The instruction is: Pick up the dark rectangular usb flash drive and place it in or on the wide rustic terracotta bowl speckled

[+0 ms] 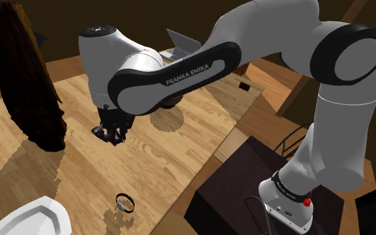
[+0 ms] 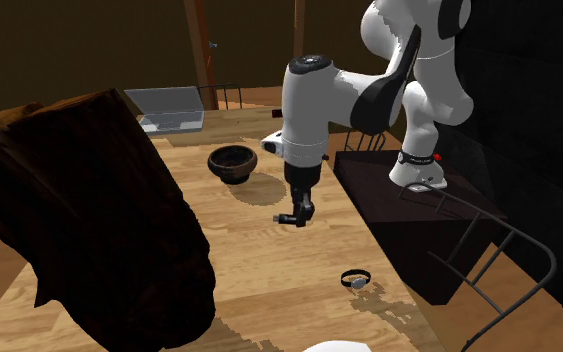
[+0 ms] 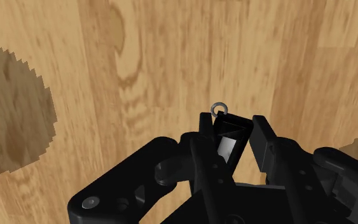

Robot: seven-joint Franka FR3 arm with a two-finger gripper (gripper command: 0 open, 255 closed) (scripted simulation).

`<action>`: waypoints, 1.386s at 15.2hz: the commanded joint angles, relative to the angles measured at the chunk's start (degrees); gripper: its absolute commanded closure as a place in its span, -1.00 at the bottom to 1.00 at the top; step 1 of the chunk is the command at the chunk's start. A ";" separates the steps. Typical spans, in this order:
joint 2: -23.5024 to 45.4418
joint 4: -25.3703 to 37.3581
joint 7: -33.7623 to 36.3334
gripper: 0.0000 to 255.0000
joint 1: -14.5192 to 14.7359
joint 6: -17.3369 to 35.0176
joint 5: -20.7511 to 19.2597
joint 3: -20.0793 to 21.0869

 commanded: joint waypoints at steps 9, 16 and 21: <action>-4.06 -2.00 -6.78 1.00 -5.29 -1.44 2.25 -0.83; -5.86 -3.80 -15.80 1.00 -11.75 -0.86 3.80 -3.08; -5.64 -2.93 -22.05 1.00 -15.91 -1.20 4.42 -4.90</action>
